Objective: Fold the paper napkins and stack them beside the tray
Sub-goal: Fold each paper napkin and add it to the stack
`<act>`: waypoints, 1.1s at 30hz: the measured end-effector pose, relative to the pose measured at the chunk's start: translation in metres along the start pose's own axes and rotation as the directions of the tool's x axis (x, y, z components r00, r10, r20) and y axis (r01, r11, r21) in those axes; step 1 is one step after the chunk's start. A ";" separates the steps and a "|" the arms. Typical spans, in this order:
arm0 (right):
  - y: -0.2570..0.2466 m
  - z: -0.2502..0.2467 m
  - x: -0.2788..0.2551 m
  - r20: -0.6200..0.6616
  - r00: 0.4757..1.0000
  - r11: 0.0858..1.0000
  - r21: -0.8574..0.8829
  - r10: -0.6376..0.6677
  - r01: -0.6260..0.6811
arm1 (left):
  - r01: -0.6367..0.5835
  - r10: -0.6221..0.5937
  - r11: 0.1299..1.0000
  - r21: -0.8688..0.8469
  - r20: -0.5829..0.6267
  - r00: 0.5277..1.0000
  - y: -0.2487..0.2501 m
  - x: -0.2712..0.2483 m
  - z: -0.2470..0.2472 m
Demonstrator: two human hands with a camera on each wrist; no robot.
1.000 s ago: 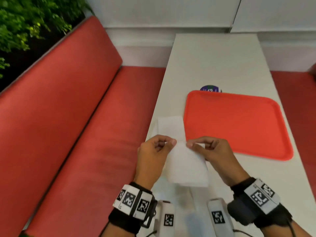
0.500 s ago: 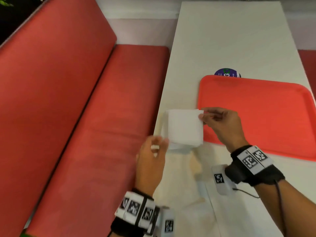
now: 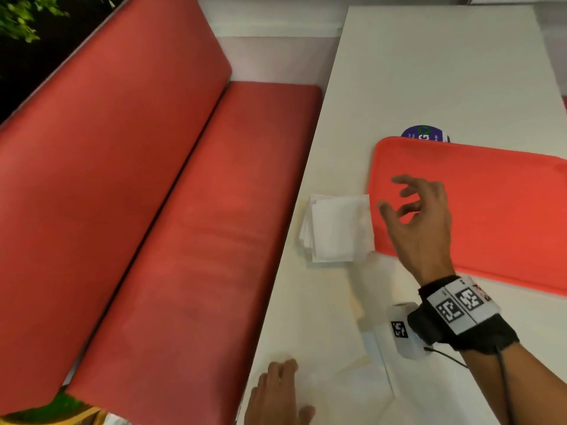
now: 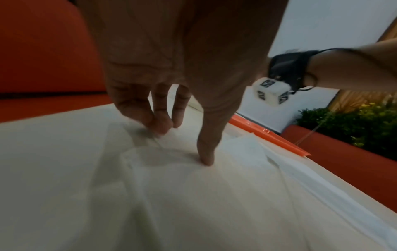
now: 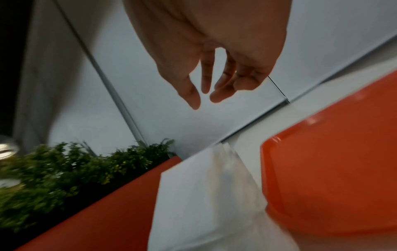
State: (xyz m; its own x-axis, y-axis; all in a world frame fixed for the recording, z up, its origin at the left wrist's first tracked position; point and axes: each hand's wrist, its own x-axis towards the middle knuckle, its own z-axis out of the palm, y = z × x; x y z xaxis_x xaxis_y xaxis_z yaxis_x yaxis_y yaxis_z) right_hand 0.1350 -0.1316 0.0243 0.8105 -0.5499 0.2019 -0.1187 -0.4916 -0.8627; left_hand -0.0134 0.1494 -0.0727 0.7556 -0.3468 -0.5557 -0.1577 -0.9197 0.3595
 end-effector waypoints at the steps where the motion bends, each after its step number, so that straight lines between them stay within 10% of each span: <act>1: -0.004 -0.007 -0.007 0.027 0.999 0.999 -0.015 -0.041 0.042 | -0.020 0.020 0.999 0.030 -0.005 1.000 0.003 -0.001 -0.007; 7: -0.002 -0.041 -0.053 0.191 0.977 0.989 -0.090 -0.095 0.113 | -0.018 0.001 0.985 -0.174 -0.099 0.995 0.019 -0.022 -0.031; 11: -0.004 -0.088 -0.109 0.247 0.969 1.000 -0.015 -0.023 0.027 | 0.090 -0.099 0.744 -0.662 0.024 0.995 0.040 -0.035 -0.050; 17: 0.013 -0.146 -0.177 0.623 0.774 0.992 -0.029 0.111 -0.119 | -0.093 0.123 0.607 -0.789 -0.023 0.992 0.102 -0.049 -0.082; 20: 0.033 -0.168 -0.186 0.626 0.772 0.989 0.005 0.112 -0.148 | -0.078 0.119 0.560 -0.825 -0.014 0.993 0.122 -0.053 -0.080; 30: 0.100 -0.175 -0.220 0.539 0.828 0.986 -0.137 0.153 -0.093 | 0.103 -0.173 0.910 -0.403 -0.143 0.974 0.081 -0.022 -0.009; 33: 0.104 -0.178 -0.226 0.656 0.741 0.981 -0.195 0.144 -0.018 | 0.191 -0.262 0.921 -0.339 -0.175 0.949 0.074 -0.022 -0.001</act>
State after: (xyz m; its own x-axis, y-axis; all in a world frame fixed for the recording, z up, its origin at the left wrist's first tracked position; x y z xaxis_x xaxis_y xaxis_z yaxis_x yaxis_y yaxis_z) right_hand -0.1629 -0.1790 -0.0283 0.9597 -0.0347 -0.2789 -0.2425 -0.6037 -0.7594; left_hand -0.0410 0.0887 -0.0331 0.8697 -0.0562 -0.4903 0.2150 -0.8511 0.4790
